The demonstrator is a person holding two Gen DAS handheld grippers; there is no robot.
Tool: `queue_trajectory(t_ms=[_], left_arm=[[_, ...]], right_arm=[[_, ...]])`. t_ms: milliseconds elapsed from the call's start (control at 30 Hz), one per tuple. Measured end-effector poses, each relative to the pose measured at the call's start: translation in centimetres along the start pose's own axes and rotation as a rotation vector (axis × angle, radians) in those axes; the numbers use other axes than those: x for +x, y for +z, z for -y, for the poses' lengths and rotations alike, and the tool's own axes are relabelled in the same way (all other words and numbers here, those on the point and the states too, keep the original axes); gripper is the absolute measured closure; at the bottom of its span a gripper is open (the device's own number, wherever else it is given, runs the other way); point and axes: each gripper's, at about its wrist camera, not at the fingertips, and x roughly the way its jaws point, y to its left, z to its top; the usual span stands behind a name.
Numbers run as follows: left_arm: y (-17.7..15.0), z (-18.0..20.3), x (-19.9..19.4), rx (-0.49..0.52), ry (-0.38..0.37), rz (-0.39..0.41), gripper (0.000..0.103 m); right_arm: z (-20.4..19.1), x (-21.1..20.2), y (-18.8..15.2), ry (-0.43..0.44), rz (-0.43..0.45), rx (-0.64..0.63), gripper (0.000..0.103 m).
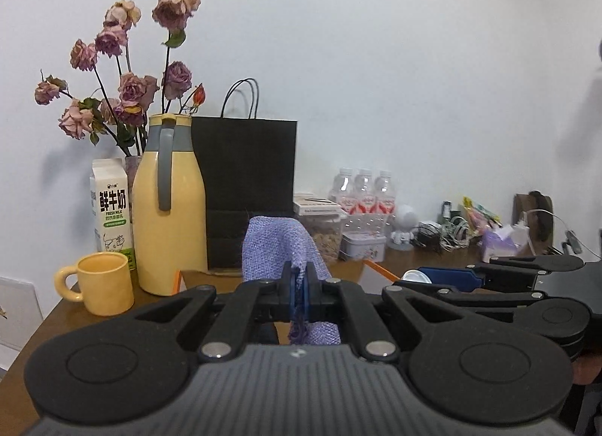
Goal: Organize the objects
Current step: 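Carry the cap and purple pouch into the box and open both grippers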
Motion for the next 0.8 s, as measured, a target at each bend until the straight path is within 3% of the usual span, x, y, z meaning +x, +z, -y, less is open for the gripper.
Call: queue_trajectory(t_ms=[300,600,633,667,700,733,800], left_arm=[[-0.6,-2.2,8.5,-0.058,0.061,-0.067,0.098],[-2.2,-3.1,11.1,-0.066,0.069,-0.151,0.093],[-2.3,-3.1,11.1,-0.064,0.074,-0.154,0.076],[-2.5,-3.1,11.0,-0.062,0.078,-0.155,0.040],[-2.5,-3.1,10.9,-0.063,0.092,-0.147,0.019],[-2.5,-3.1,10.8,-0.064,0.119,-0.129,0.000],[-2.5,-3.0,10.1,-0.053,0.165,-0.088,0.000]], right_arm=[[2.2,8.8,1.0,0.010,-0.118,0.014,0.075],[3.6,11.7,-0.9,0.012,-0.210,0.057,0.075],[3.7,11.7,-0.9,0.010,-0.213,0.059,0.074],[3.7,11.6,-1.0,0.007,-0.214,0.059,0.065],[3.8,11.5,-1.0,-0.001,-0.211,0.058,0.049],[3.7,11.3,-1.0,-0.015,-0.205,0.056,0.040],[3.6,11.0,-1.2,-0.048,-0.197,0.047,0.013]])
